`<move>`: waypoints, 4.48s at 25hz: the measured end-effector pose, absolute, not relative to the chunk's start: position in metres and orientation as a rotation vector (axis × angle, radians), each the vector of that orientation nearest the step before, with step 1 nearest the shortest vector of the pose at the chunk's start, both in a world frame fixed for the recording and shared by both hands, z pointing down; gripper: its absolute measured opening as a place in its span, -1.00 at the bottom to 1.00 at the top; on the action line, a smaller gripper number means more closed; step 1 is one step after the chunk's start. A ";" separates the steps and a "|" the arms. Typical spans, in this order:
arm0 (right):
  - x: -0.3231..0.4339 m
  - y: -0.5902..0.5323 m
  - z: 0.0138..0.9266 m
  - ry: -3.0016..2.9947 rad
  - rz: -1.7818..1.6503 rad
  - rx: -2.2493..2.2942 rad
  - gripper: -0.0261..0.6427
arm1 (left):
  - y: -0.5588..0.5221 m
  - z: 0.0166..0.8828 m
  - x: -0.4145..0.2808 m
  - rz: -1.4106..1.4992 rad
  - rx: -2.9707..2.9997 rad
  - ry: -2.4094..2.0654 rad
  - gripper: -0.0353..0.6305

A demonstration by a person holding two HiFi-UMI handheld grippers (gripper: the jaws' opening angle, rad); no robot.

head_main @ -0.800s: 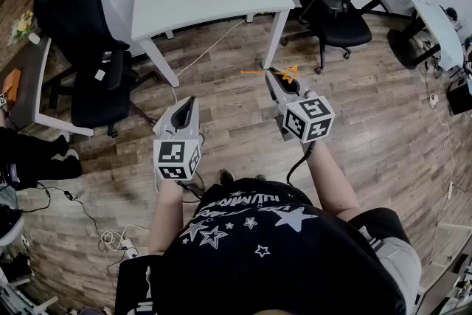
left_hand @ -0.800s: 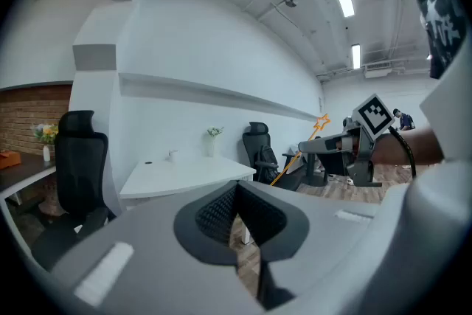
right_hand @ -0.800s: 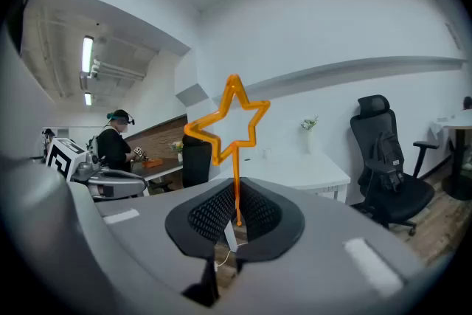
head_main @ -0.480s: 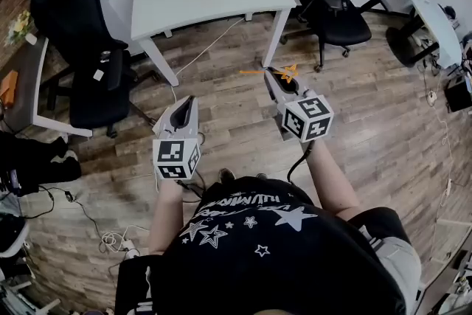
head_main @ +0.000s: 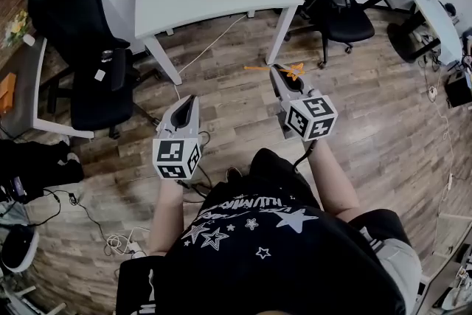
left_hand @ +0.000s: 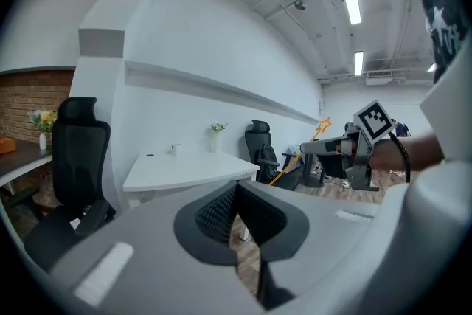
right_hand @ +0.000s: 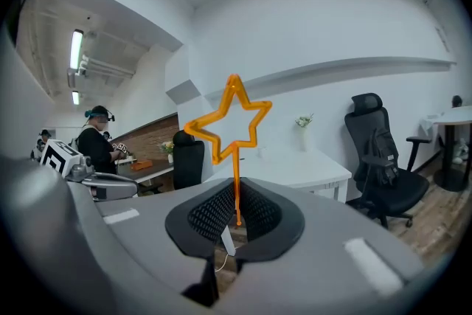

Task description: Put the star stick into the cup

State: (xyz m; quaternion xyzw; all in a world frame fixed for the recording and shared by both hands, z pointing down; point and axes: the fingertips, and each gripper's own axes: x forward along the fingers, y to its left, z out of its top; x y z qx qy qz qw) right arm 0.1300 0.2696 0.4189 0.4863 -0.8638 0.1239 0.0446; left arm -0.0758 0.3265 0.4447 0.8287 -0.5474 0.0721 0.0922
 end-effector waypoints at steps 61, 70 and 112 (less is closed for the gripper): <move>0.069 -0.313 0.403 -2.862 0.439 1.300 -0.83 | -0.198 0.429 -0.145 0.184 2.269 -1.865 -0.88; 0.026 -0.398 0.391 -2.841 0.391 1.319 -0.83 | -0.287 0.413 -0.193 0.158 2.306 -1.853 -0.88; -0.141 -0.576 0.498 -2.647 0.517 1.188 -0.82 | -0.459 0.484 -0.286 0.142 2.214 -1.678 -0.88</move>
